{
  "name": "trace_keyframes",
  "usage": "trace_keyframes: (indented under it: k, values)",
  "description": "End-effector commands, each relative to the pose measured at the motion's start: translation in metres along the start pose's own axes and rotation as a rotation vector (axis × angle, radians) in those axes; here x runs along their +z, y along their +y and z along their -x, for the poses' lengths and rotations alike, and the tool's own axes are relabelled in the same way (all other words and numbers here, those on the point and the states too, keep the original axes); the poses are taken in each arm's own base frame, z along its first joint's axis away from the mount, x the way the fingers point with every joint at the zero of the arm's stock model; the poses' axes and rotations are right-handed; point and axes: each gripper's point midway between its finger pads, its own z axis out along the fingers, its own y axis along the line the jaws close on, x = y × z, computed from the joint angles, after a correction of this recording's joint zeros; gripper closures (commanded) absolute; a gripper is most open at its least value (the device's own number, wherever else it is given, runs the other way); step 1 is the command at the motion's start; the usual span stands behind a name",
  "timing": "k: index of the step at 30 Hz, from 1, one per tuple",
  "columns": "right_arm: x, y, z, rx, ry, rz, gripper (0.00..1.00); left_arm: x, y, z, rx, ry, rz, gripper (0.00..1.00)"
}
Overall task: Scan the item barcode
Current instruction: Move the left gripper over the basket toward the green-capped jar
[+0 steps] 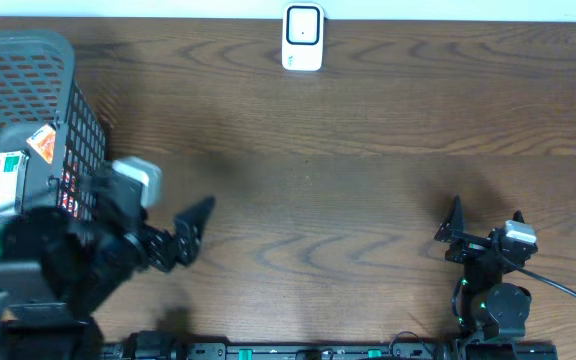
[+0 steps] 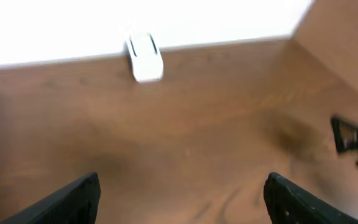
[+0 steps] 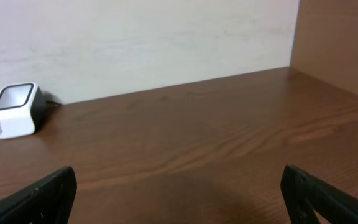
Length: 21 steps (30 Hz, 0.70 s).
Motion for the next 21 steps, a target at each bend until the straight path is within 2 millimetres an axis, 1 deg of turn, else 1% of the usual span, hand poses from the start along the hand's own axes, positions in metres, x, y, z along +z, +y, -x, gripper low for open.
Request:
trace_keyframes:
  k: [1,4,5,7,8,9,12,16,19,21]
  values:
    - [0.0,-0.001,-0.001,-0.007,0.004,-0.004,0.01,-0.012,0.036,0.041,-0.072,-0.018,0.221,0.15]
    - [0.0,-0.001,-0.001,-0.007,0.004,-0.004,0.01,-0.024,0.072,0.062,-0.18,0.008,0.421,0.16]
    - [0.0,-0.001,-0.001,-0.007,0.004,-0.004,0.01,-0.027,0.082,0.065,-0.214,0.015,0.473,0.2]
    - [0.0,-0.001,-0.001,-0.007,0.004,-0.004,0.01,-0.04,0.111,0.067,-0.323,0.015,0.626,0.2]
    - [0.0,-0.001,-0.001,-0.007,0.004,-0.004,0.01,-0.05,0.128,0.065,-0.397,0.005,0.724,0.2]
    - [0.0,-0.001,-0.001,-0.007,0.004,-0.004,0.01,-0.062,0.145,0.061,-0.469,-0.009,0.825,0.16]
    - [0.0,-0.001,-0.001,-0.007,0.004,-0.004,0.01,-0.089,0.181,0.043,-0.655,-0.045,1.023,0.15]
    - [0.0,-0.001,-0.001,-0.007,0.004,-0.004,0.01,-0.117,0.215,0.012,-0.868,-0.038,1.19,0.15]
    - [0.0,-0.001,-0.001,-0.007,0.004,-0.004,0.01,-0.141,0.236,-0.018,-1.041,-0.018,1.317,0.15]
    - [0.0,-0.001,-0.001,-0.007,0.004,-0.004,0.01,-0.155,0.246,-0.042,-1.207,-0.033,1.399,0.15]
